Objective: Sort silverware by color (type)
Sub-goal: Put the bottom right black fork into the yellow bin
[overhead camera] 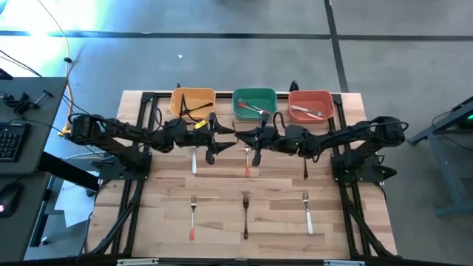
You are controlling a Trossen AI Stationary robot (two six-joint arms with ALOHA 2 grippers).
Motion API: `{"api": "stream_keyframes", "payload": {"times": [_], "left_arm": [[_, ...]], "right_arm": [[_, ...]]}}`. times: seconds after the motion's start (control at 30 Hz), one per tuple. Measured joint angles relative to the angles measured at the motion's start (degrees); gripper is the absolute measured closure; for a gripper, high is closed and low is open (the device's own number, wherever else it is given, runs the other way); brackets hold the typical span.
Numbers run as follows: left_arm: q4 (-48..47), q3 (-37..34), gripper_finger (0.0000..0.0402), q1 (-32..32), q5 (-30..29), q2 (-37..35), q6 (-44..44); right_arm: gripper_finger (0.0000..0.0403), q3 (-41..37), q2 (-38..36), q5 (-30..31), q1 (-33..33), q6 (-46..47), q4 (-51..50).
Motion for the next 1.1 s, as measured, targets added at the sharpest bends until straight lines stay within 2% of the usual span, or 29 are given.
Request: {"api": "stream_keyframes", "payload": {"times": [0.37,0.5,0.8,0.97,1.1], "left_arm": [[0.8,0.7,0.0212,-0.3,0.0,0.0,0.1],[0.7,0.7,0.0252,-0.1,0.0,0.0,0.1],[0.6,0.7,0.0385,0.8,1.0,0.0,1.0],[0.3,0.7,0.0392,2.1,1.7,0.0,0.6],[-0.9,0.7,0.0396,3.6,1.6,0.0,1.1]], "right_arm": [[0.0403,4.1,3.6,-0.5,-0.1,0.0,0.2],[0.0403,4.2,3.7,-0.5,-0.1,0.1,0.9],[0.0403,4.1,3.7,-0.5,-0.1,0.0,1.4],[0.0396,4.1,3.7,0.0,-0.2,0.0,1.1],[0.0363,4.1,3.5,3.3,-0.1,-0.9,1.3]]}}
